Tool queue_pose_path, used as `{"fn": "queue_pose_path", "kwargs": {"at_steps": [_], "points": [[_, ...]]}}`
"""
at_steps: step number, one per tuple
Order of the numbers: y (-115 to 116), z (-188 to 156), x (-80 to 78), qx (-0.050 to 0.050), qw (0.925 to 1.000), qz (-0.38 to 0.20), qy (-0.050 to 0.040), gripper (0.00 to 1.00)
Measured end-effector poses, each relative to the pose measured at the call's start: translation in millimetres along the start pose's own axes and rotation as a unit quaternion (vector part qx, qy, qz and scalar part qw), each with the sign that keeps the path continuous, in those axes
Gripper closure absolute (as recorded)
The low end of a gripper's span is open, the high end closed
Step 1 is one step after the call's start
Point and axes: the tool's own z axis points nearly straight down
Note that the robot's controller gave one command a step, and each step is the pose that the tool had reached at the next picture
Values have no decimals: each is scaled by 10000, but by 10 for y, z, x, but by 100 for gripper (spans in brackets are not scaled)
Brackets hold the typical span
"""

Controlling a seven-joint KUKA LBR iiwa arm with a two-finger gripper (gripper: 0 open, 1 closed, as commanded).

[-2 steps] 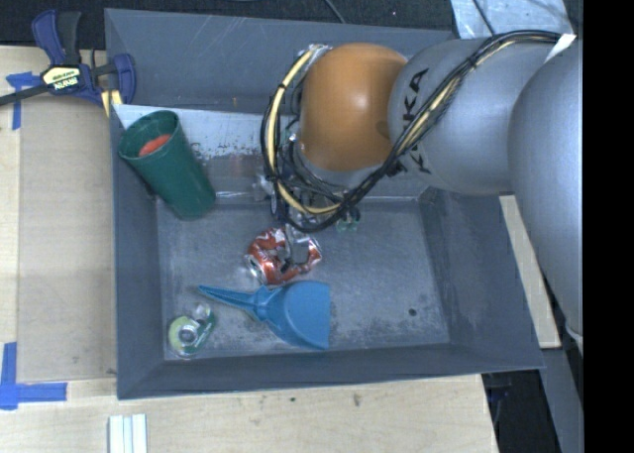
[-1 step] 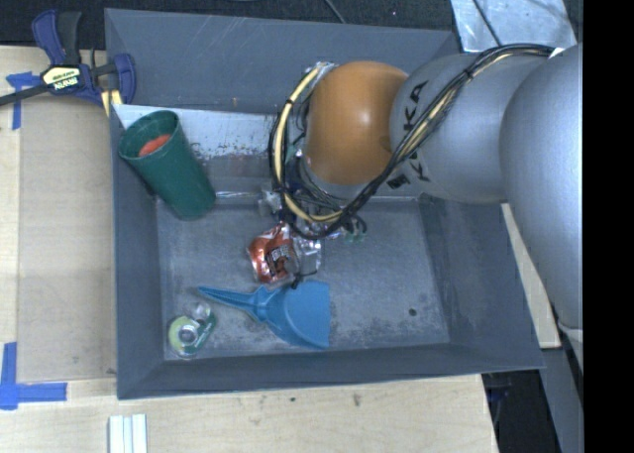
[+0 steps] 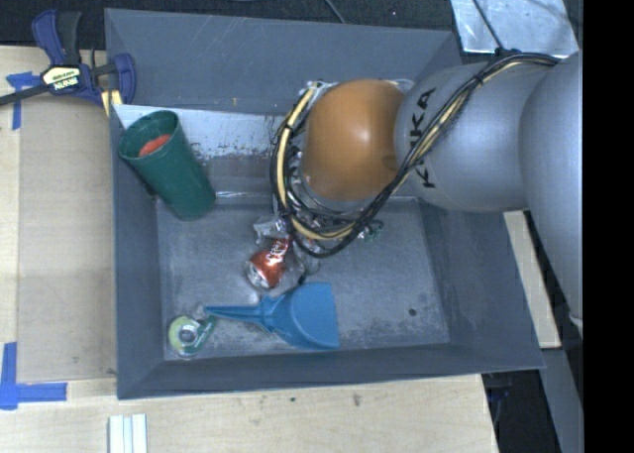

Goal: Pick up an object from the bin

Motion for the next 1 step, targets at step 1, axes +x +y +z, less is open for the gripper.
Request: {"fn": "queue_pose_path", "kwargs": {"at_steps": [1], "points": [[0,0,0,-1,10000,2,1,100]]}}
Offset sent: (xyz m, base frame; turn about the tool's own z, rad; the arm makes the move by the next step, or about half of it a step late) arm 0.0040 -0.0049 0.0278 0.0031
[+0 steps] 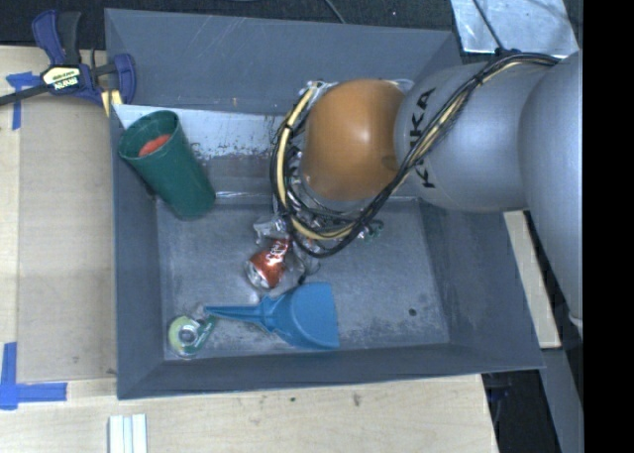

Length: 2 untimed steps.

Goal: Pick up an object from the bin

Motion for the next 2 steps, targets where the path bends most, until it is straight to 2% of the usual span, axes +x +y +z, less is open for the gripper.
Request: {"fn": "queue_pose_path", "kwargs": {"at_steps": [1,2], "points": [[-32,-143,2,-1,10000,12,-11,100],[-185,-683,74,3,10000,-78,-16,100]]}}
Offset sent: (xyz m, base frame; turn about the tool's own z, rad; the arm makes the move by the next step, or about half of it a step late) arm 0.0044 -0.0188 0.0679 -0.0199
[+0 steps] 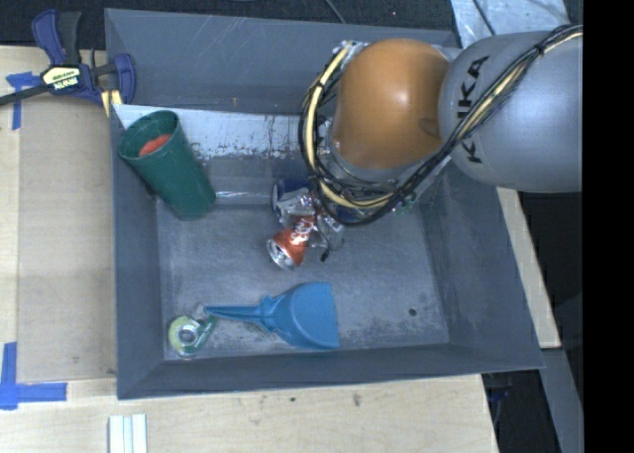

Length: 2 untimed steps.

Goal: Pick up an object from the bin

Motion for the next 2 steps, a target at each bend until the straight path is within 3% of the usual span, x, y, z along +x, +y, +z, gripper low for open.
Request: {"fn": "queue_pose_path", "kwargs": {"at_steps": [1,2], "points": [[0,-1,0,0,10000,0,1,100],[-105,-846,-84,6,10000,24,-18,100]]}}
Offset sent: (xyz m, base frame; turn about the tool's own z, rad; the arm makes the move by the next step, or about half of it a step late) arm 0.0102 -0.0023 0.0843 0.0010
